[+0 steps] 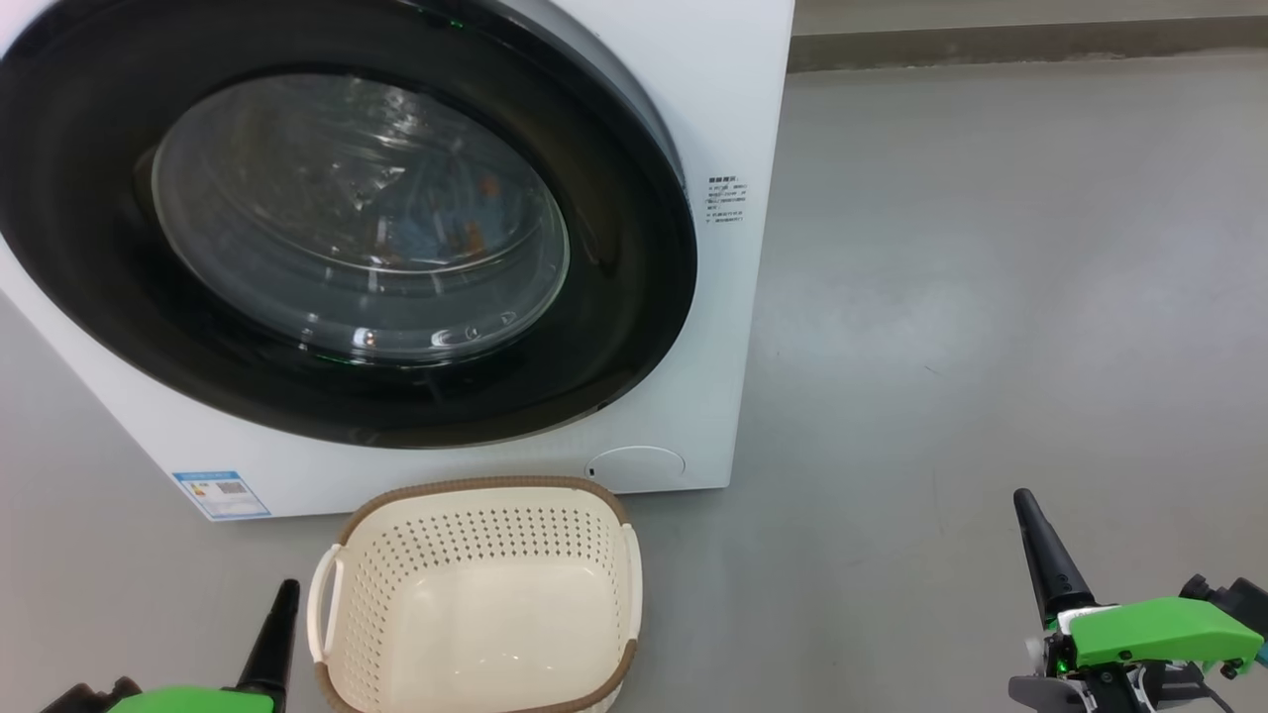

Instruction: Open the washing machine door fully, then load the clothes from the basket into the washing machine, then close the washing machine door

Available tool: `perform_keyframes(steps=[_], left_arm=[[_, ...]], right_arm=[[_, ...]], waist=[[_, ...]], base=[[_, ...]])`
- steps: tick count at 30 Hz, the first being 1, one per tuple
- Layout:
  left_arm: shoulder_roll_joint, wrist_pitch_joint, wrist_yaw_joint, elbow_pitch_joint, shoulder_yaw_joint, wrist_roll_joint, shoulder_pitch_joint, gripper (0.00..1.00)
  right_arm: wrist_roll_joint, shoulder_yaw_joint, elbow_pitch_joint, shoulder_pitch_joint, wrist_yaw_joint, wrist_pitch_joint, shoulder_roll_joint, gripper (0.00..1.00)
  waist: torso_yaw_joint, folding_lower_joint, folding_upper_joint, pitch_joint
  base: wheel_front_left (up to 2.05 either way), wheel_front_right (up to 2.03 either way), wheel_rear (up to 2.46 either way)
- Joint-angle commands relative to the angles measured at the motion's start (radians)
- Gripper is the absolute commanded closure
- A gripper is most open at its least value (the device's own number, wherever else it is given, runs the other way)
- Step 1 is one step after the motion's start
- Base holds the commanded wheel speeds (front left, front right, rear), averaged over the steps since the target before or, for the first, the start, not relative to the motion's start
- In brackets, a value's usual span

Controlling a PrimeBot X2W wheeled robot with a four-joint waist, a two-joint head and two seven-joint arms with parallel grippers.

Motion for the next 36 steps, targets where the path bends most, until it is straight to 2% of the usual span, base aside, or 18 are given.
perform_keyframes(steps=[1,22,36], left_arm=[[0.009,0.009,-0.002,-0.029,0.037,-0.036,-0.047,1.00],[-0.007,0.072,-0.003,-0.042,0.079,-0.229,-0.062,1.00],[-0.008,0.075,-0.003,-0.043,0.081,-0.234,-0.063,1.00]], right_arm=[[0.036,0.007,-0.036,-0.001,-0.005,0.015,0.000,1.00],[0.235,-0.032,-0.077,0.009,-0.006,0.077,0.016,1.00],[0.241,-0.032,-0.078,0.010,-0.006,0.079,0.017,1.00]], waist=[[0.001,0.0000,0.0000,-0.001],[0.009,0.0000,0.0000,-0.012],[0.010,0.0000,0.0000,-0.012]], base=[[0.00,0.00,0.00],[0.00,0.00,0.00],[0.00,0.00,0.00]])
